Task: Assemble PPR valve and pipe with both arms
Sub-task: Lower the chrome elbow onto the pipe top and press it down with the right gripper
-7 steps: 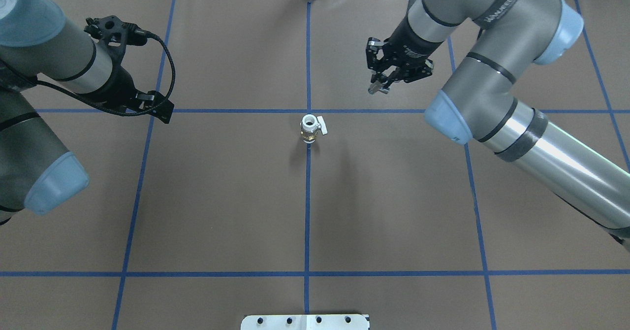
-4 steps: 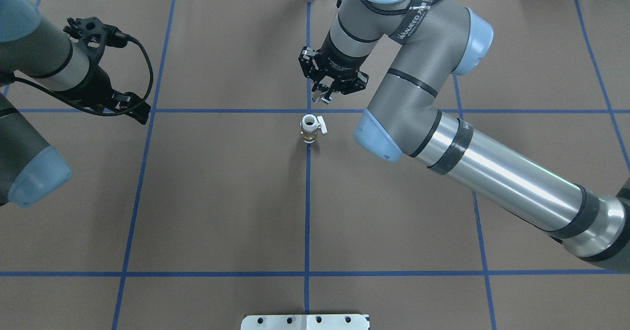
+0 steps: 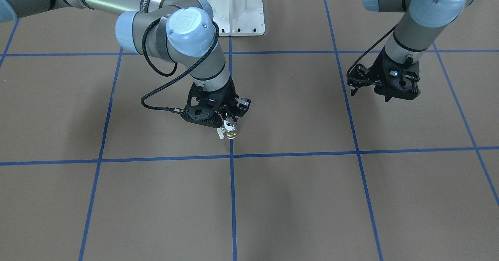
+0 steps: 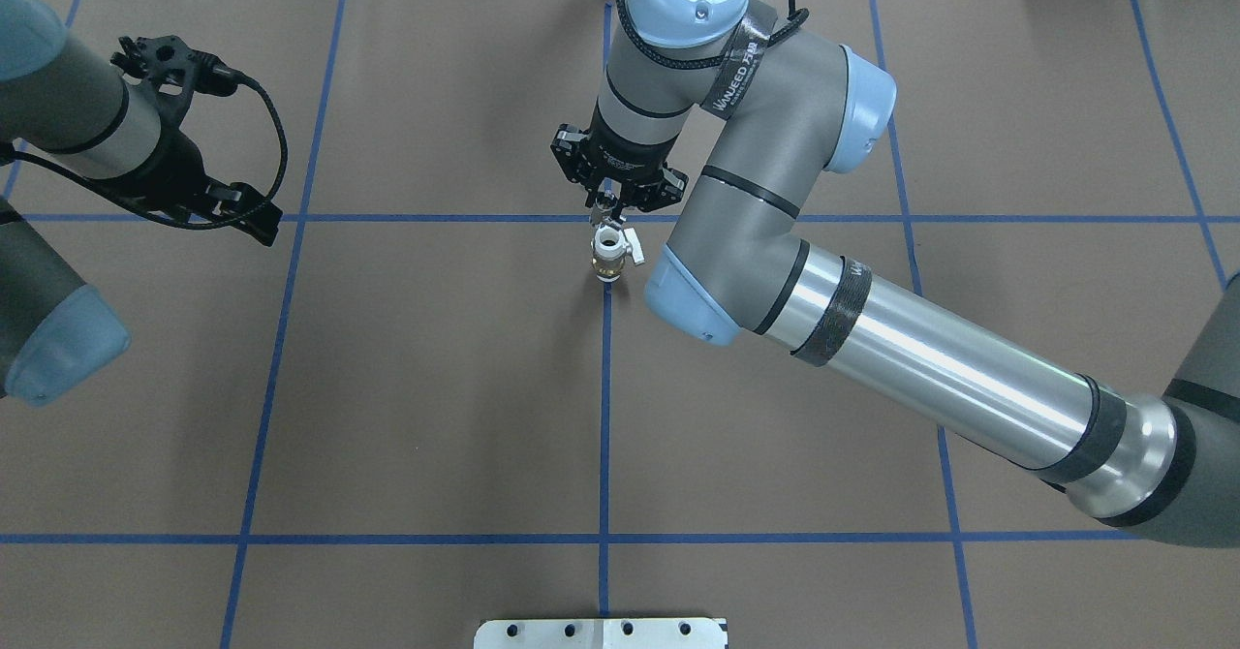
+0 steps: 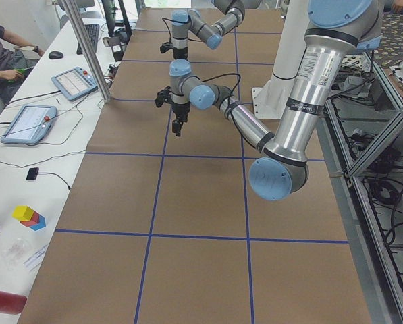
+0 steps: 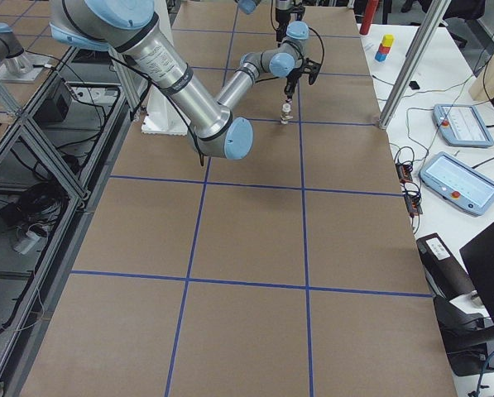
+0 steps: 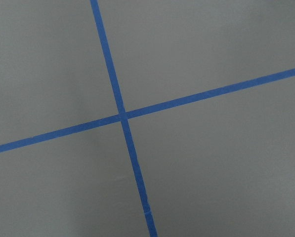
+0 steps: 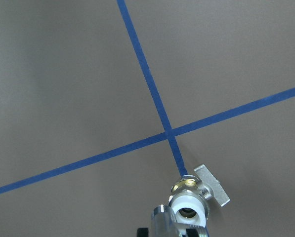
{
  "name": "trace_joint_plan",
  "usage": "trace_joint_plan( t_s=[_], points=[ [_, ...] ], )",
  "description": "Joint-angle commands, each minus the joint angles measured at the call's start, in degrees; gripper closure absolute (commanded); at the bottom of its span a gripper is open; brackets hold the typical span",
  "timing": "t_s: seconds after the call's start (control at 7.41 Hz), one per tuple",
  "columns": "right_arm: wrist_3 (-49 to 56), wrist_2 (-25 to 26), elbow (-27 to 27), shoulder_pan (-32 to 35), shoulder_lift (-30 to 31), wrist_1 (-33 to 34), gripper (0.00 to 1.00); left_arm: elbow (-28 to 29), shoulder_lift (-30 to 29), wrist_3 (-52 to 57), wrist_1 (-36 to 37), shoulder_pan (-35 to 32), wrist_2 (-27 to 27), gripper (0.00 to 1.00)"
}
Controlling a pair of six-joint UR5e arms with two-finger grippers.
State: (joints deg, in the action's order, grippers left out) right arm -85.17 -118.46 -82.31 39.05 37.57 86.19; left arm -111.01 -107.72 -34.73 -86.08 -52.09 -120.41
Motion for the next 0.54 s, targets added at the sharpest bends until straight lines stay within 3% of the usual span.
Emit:
trace_joint_plan(
  t_s=[0.0, 0.4],
  points=[
    [0.53, -0.1, -0.22, -0.11, -0.39, 2.49, 1.0, 0.0, 0.06, 0.01, 0.04, -0.03, -0.09, 0.01],
    [4.74, -0.19, 0.39, -0.11, -1.87, 6.26, 1.0, 0.0, -0.03, 0.01, 0.04, -0.03, 0.0, 0.01]
  ],
)
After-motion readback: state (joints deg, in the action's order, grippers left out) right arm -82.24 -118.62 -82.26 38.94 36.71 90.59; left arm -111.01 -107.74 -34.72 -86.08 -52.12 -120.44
